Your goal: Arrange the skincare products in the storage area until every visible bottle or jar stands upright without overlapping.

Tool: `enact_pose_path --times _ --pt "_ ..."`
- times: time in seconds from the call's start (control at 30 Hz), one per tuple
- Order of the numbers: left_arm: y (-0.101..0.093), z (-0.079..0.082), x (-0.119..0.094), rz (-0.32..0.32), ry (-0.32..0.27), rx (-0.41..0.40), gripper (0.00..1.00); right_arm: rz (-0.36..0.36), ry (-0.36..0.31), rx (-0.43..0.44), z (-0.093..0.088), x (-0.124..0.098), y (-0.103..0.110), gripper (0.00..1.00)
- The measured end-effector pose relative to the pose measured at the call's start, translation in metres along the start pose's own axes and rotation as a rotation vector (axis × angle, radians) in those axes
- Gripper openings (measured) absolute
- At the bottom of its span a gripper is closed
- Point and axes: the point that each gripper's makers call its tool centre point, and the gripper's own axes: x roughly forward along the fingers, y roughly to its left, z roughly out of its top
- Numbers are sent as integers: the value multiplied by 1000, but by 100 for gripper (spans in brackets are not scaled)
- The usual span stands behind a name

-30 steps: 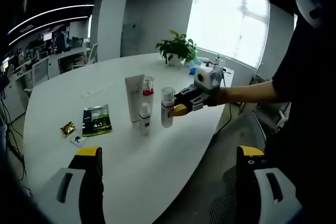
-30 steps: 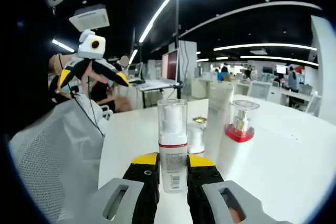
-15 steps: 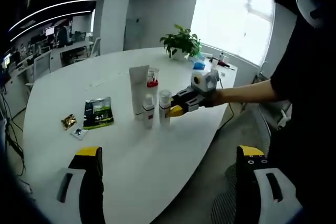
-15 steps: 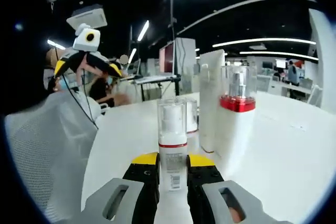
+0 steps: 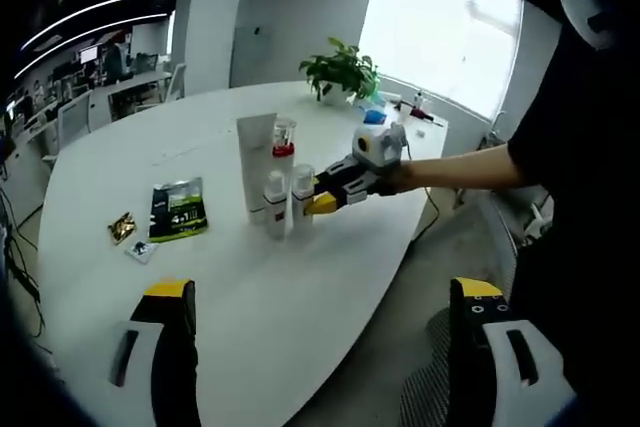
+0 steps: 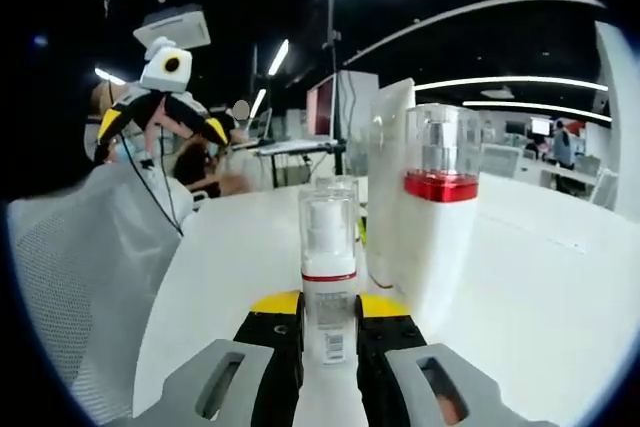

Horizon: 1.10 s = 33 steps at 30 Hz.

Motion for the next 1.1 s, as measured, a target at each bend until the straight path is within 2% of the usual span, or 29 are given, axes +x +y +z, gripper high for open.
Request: enact_pose_path --times 0.33,0.43,0.53,0.73,1.03,1.1 --pt "-3 -1 4 -7 8 2 98 22 14 6 -2 -2 6 11" --pt "-2 -2 5 -10 9 4 98 30 80 -12 -12 -2 7 11" --pt "-2 -2 5 -13 9 6 98 35 73 27 -13 -1 8 12" --pt "-3 -3 6 -13 11 2 98 1 103 51 -25 -4 5 18" --pt "-3 -2 8 -14 10 1 97 -60 169 88 -52 -5 6 18" --pt "-2 -2 8 -15 8 -2 97 -67 163 99 -54 -4 1 17"
